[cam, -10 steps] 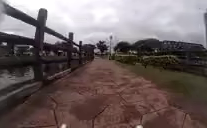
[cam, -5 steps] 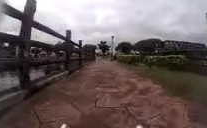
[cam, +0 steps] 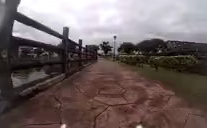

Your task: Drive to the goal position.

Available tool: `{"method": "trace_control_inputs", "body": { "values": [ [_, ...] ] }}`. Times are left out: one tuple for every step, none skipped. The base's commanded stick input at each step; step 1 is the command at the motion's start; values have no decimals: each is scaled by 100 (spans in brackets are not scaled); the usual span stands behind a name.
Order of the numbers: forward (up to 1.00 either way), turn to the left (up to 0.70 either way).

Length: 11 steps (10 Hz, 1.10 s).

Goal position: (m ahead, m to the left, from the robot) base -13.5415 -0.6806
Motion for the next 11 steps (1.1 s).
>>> {"method": "trace_control_inputs", "body": {
  "values": [
    [85,1],
    [85,1],
    [85,1],
    [85,1],
    [85,1],
    [85,1],
    [85,1],
    [85,1],
    [85,1],
    [85,1],
    [85,1]
  ]
}}
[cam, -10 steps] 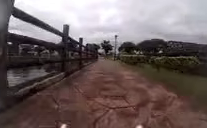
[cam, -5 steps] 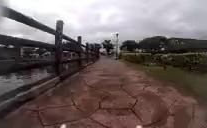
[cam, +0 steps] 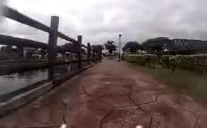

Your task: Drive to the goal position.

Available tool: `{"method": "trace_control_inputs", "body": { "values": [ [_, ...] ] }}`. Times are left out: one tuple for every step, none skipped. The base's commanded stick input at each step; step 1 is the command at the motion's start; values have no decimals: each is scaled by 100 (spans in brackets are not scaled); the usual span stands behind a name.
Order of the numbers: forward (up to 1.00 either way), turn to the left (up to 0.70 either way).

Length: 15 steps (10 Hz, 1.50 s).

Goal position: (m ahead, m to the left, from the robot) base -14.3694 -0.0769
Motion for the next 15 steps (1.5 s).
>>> {"method": "trace_control_inputs", "body": {
  "values": [
    [85,1],
    [85,1],
    [85,1],
    [85,1],
    [85,1],
    [85,1],
    [85,1],
    [85,1],
    [85,1],
    [85,1],
    [85,1],
    [85,1],
    [85,1],
    [85,1],
    [85,-6]
  ]
}}
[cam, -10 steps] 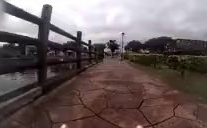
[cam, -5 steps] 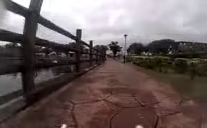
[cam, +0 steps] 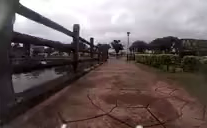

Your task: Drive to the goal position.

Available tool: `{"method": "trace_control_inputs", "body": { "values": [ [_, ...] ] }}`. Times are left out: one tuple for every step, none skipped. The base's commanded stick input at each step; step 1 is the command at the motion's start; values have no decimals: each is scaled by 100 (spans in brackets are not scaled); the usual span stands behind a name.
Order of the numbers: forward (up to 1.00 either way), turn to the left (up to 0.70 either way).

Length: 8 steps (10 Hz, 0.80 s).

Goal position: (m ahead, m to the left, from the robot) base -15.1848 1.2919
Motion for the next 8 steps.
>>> {"method": "trace_control_inputs", "body": {
  "values": [
    [85,-24],
    [43,-58],
    [0,-85],
    [0,-85],
    [0,-85],
    [0,-85],
    [0,-85],
    [0,-85]
  ]
}}
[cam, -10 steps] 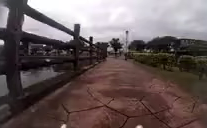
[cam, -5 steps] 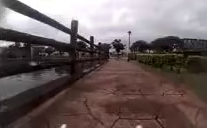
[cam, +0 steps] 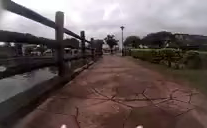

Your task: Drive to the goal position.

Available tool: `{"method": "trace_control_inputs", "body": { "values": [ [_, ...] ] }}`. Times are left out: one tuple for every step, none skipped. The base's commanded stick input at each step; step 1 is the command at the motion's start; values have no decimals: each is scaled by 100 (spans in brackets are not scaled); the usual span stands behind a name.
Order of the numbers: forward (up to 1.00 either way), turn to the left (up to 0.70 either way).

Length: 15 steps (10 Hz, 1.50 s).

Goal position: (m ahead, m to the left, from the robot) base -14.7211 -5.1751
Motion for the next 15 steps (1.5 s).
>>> {"method": "trace_control_inputs", "body": {
  "values": [
    [0,-85],
    [0,-85],
    [0,-85],
    [0,-85],
    [0,-85],
    [0,-85],
    [0,-85],
    [0,-85],
    [0,-85],
    [0,-85],
    [0,-85],
    [0,-85],
    [0,-85],
    [0,-85],
    [0,-85]
  ]
}}
